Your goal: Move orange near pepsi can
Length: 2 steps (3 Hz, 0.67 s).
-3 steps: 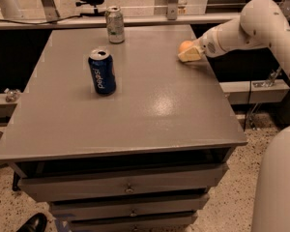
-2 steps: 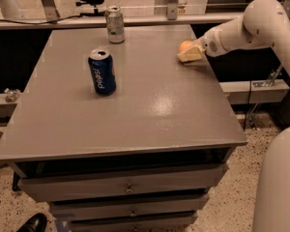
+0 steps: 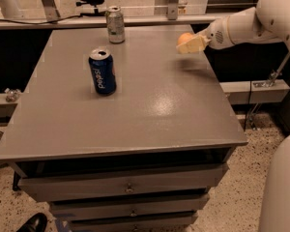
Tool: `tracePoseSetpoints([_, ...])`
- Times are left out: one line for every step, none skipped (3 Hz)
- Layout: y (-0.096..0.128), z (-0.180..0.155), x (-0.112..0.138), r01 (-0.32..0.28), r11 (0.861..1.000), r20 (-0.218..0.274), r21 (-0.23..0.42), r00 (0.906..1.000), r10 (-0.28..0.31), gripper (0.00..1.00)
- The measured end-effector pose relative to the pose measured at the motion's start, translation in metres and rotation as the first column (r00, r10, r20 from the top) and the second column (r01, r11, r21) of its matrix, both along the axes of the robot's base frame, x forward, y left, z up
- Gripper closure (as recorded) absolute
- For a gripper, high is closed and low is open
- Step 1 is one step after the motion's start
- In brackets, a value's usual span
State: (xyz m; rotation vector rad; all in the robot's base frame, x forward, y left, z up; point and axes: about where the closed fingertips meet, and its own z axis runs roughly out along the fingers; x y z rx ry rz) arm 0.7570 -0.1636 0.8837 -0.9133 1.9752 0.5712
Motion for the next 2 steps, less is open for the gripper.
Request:
tracePoseSetpoints([0.000,0.000,0.000,0.000,1.000,0.000,0.000,1.0000,0.000,1.00])
tracePoseSetpoints([0.013,-0.007,-0.007,-0.028,1.000,-0.004,0.002,0.9996,0.028,1.00])
